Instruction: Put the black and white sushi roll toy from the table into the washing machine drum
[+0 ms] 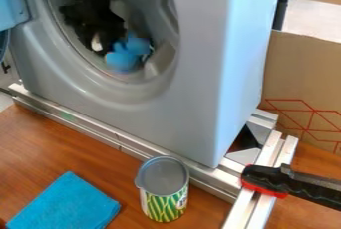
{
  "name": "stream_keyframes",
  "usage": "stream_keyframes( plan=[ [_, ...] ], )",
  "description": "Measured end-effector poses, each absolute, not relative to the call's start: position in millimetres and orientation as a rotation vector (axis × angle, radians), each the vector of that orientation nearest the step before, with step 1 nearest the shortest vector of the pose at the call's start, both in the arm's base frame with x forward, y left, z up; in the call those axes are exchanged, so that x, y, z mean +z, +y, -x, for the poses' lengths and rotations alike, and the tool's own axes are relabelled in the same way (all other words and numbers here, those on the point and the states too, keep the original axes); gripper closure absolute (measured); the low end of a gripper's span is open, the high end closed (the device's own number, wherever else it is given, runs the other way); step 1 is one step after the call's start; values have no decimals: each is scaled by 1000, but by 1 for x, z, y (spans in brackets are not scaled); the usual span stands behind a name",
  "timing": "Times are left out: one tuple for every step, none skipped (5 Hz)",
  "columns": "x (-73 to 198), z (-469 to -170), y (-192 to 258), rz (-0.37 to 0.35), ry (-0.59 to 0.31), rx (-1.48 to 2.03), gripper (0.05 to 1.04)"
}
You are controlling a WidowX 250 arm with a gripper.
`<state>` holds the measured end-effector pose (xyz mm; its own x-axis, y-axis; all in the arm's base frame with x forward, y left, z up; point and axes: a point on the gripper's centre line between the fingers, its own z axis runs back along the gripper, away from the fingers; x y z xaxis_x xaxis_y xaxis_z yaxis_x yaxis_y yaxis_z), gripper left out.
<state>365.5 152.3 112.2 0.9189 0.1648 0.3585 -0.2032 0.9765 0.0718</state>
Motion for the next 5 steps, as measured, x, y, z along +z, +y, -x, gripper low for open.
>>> stream_keyframes(
  plan=[
    [107, -369, 156, -122, -289, 194, 557],
    [103, -371, 153, -140, -225, 175, 558],
    [101, -369, 151, -133, -203, 168, 510],
    [98, -369, 144, -81, -197, 156, 201],
    [97, -361, 145, -30, -210, 162, 77]
  ],
)
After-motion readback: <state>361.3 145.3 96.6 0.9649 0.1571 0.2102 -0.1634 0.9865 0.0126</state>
